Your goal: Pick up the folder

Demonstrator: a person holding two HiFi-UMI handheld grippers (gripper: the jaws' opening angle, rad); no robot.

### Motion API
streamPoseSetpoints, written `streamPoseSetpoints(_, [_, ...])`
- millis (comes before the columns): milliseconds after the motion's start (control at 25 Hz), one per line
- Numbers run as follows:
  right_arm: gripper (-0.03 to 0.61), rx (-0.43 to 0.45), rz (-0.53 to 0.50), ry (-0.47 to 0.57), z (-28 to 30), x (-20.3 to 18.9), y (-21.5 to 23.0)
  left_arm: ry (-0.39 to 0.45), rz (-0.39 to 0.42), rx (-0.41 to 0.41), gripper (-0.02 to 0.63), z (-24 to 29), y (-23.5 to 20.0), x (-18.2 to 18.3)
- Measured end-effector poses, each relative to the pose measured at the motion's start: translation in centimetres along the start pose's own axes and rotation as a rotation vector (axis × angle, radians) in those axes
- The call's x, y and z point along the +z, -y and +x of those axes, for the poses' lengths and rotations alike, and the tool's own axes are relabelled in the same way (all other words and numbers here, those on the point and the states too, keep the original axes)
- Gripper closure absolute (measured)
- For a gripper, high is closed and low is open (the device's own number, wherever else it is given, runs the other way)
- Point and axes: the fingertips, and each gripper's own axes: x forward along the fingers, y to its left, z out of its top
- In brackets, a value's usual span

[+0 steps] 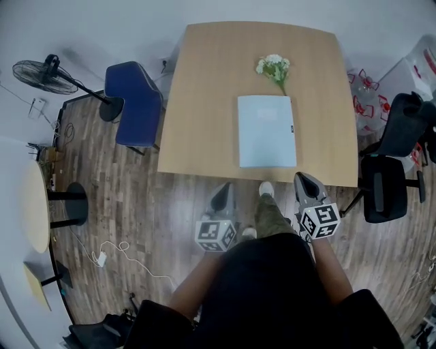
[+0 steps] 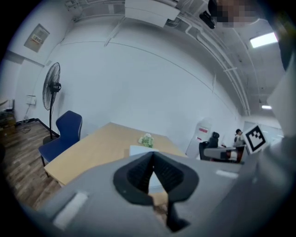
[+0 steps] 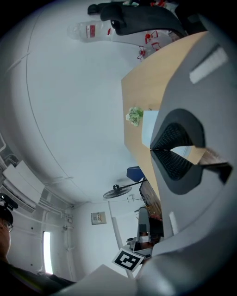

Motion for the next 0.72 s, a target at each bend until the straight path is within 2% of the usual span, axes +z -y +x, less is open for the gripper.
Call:
streamPoseSetpoints(200, [0.577,-0.016,0.038,-0.061,4.4,-0.9,5.8,-0.069,-0.074,0.021,0.614,7.3,-1.2,-0.6])
streamPoseSetpoints(400, [0.544,-0.015,0.12,-0.161,9.1,-3.9,10.3,-0.181,-0.085,0.043,0.614,13.4,-3.0,-3.2])
streamPoseSetpoints(560, [0.49,-0.011,0.19,-0.246,12.4,-6.4,13.3,-0.285,-0.126,0.064,0.608,17.2,-5.0,-6.4])
streamPoseSetpoints(720, [0.408,0.015,0.216,-0.33,14.9,-8.6,15.6,-0.351,-0.153,0.079,0.546,20.0,-6.6,-8.9])
